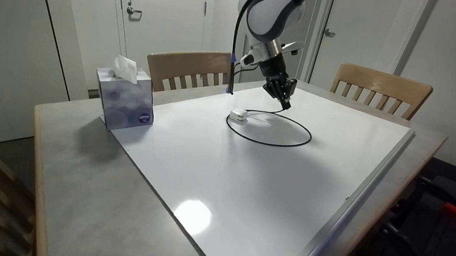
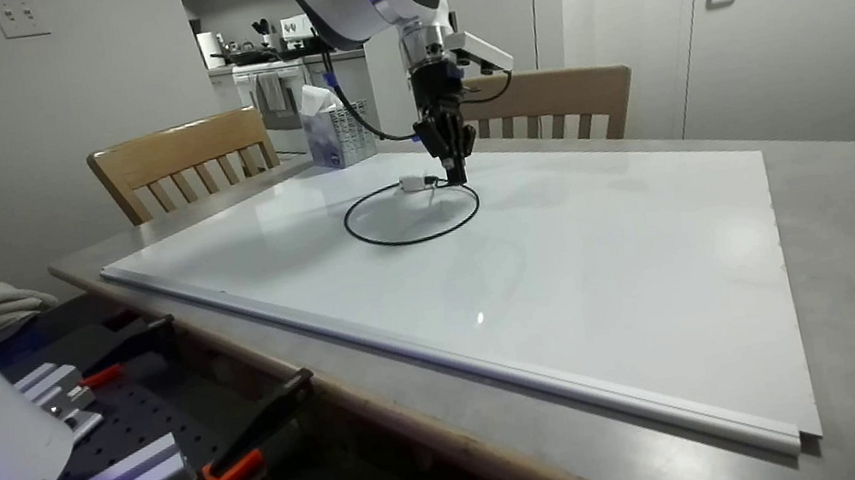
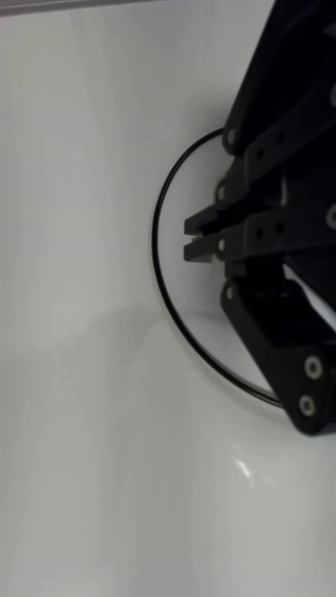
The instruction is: Wrap up the charger neatly into a circle
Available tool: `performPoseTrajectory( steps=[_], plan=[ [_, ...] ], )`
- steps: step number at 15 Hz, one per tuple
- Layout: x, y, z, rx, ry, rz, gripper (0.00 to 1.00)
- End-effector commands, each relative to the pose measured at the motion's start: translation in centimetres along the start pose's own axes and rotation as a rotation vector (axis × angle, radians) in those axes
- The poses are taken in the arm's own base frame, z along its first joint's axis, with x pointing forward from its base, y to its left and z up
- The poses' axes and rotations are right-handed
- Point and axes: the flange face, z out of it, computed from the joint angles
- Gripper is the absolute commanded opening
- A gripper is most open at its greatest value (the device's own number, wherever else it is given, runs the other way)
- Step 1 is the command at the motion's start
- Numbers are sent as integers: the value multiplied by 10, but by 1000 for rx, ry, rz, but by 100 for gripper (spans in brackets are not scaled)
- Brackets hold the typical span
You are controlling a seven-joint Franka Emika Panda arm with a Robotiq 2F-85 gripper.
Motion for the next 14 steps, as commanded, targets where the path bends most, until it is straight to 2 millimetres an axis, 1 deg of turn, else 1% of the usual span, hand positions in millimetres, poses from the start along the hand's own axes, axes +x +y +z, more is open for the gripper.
performPoseTrajectory(
  steps=[1, 4, 6, 9, 14],
  plan=[
    [5, -31, 5, 25, -11, 19, 2],
    [11, -44, 12, 45, -8, 35, 2],
    [12, -45, 16, 53, -10, 83, 2],
    [6, -34, 6, -5, -24, 245, 2],
    [-15, -12, -19, -85, -124, 335, 2]
  ],
)
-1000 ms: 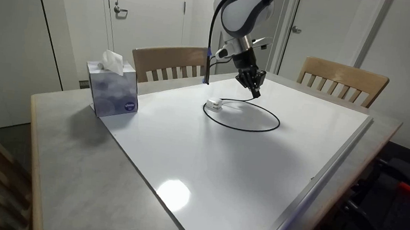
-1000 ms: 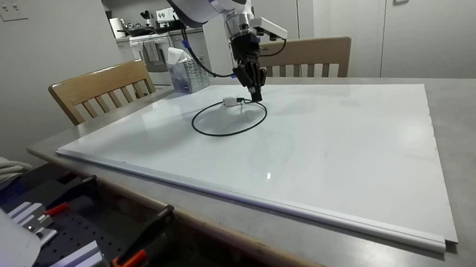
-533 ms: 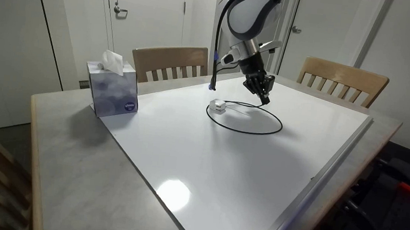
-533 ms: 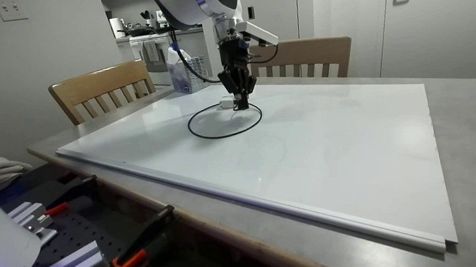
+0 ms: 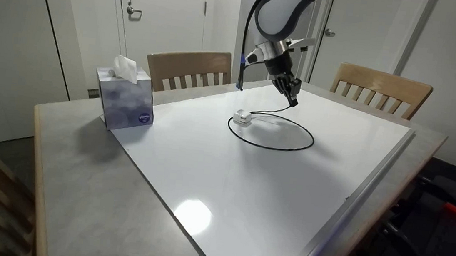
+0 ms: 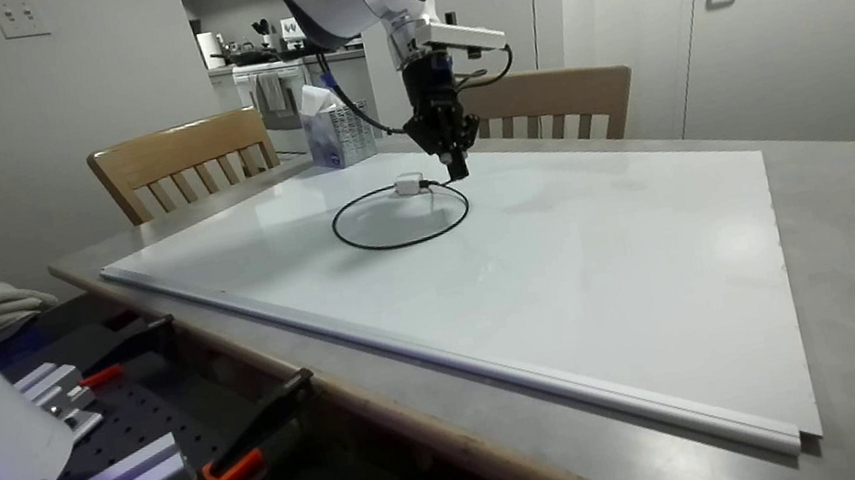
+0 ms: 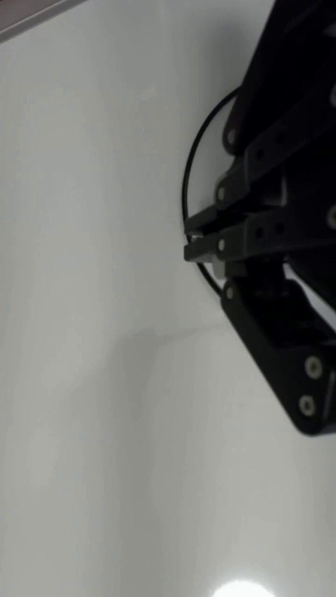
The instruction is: Wrap up the charger neatly into a circle
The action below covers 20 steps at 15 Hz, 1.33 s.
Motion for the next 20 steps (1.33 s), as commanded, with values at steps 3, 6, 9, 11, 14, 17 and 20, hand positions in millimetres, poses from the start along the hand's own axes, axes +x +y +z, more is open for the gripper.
performPoseTrajectory(
  steps=[3, 6, 9, 11, 14, 17, 20],
  plan=[
    [-25, 25, -9, -30, -78, 84, 2],
    [-30, 28, 7, -4, -66, 102, 2],
    [-23, 29, 24, 20, -60, 113, 2],
    [-15, 26, 33, 33, -55, 126, 2],
    [-6, 23, 41, 43, -44, 132, 2],
    [5, 20, 37, 24, -15, 99, 32],
    [11, 14, 22, 2, -11, 64, 47]
  ],
)
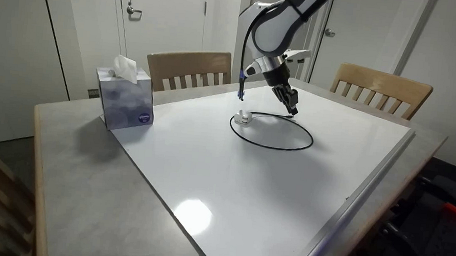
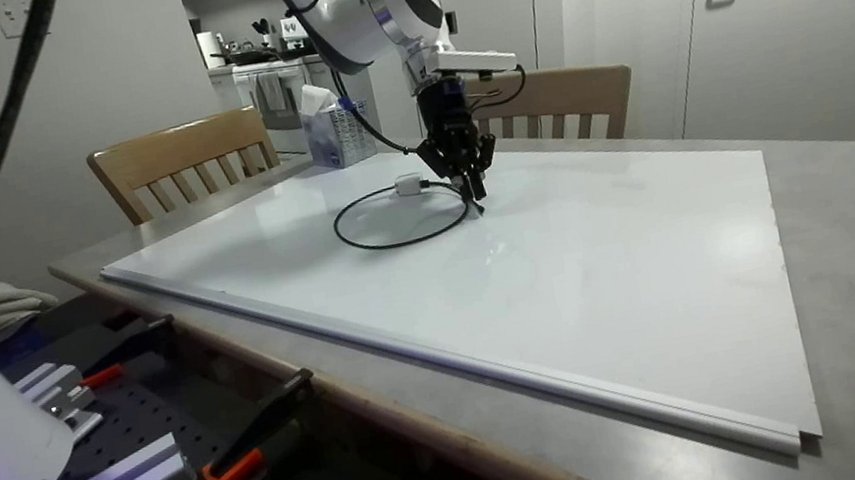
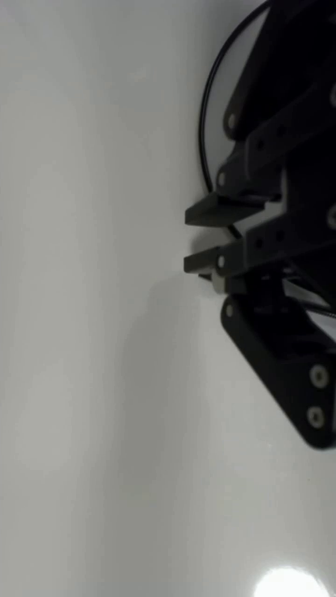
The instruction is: Wrap up the charger neatly into a circle
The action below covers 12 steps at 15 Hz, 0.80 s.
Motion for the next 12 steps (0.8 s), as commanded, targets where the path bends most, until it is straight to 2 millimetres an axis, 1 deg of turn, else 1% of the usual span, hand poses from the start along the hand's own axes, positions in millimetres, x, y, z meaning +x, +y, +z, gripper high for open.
performPoseTrajectory(
  steps=[1, 2, 3, 5, 6, 7, 9, 12],
  plan=[
    [-3, -7, -20, -23, 25, -45, 54],
    [-5, -8, -25, -27, 23, -62, 62],
    [-10, -8, -32, -32, 21, -81, 68],
    [-19, -8, -54, -60, 66, -146, 84],
    [-26, -6, -67, -93, 95, -197, 90],
    [-30, -6, -75, -105, 117, -238, 97],
    [-42, -7, -95, -138, 180, -314, 100],
    [-53, -13, -124, -168, 271, -403, 100]
  ],
)
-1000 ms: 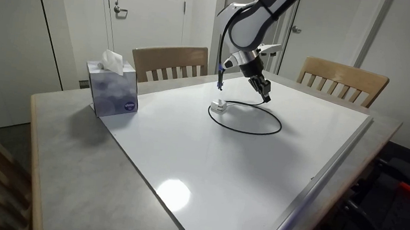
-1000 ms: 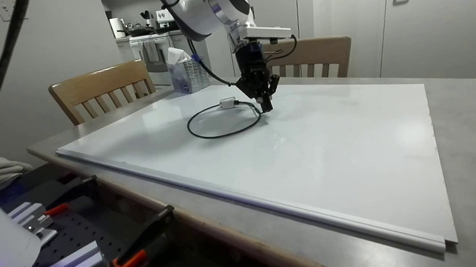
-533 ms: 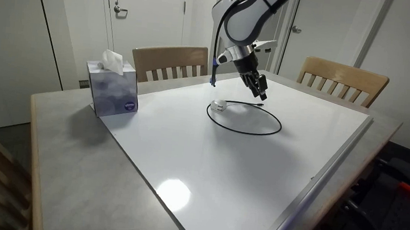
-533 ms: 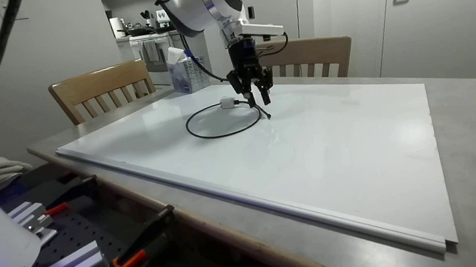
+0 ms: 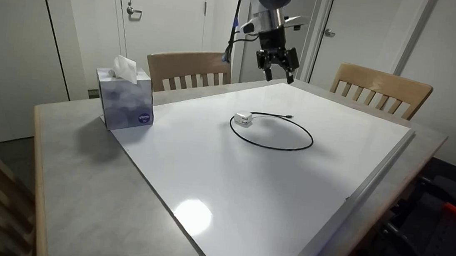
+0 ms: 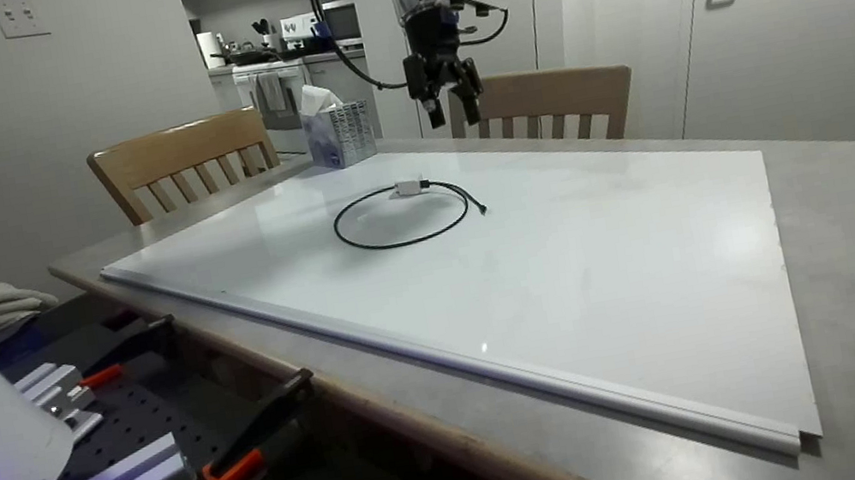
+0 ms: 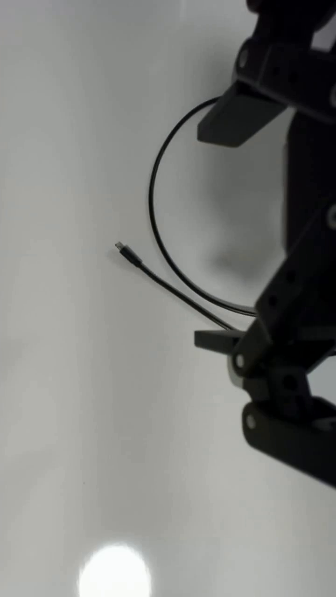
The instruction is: Wrap up the charger neatly into a circle
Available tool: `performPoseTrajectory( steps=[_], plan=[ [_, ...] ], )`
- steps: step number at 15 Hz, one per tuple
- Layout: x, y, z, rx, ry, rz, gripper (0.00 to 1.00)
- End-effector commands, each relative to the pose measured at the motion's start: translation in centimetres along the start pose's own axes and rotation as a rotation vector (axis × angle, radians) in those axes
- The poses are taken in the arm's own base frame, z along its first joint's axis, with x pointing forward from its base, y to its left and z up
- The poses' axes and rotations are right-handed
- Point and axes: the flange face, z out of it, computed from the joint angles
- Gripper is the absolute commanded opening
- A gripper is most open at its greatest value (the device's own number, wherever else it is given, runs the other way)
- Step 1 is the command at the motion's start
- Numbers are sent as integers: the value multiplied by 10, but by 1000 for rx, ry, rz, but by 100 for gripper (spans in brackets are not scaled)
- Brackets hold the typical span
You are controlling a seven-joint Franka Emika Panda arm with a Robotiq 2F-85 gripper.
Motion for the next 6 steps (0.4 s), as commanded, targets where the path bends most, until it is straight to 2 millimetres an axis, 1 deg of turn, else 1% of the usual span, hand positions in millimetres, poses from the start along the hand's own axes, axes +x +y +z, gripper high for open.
performPoseTrajectory(
  steps=[1, 3, 6],
  plan=[
    [-6, -12, -33, -47, 102, -102, 100],
    [-3, -17, -50, -55, 136, -138, 100],
    [7, -23, -68, -79, 164, -168, 100]
  ],
)
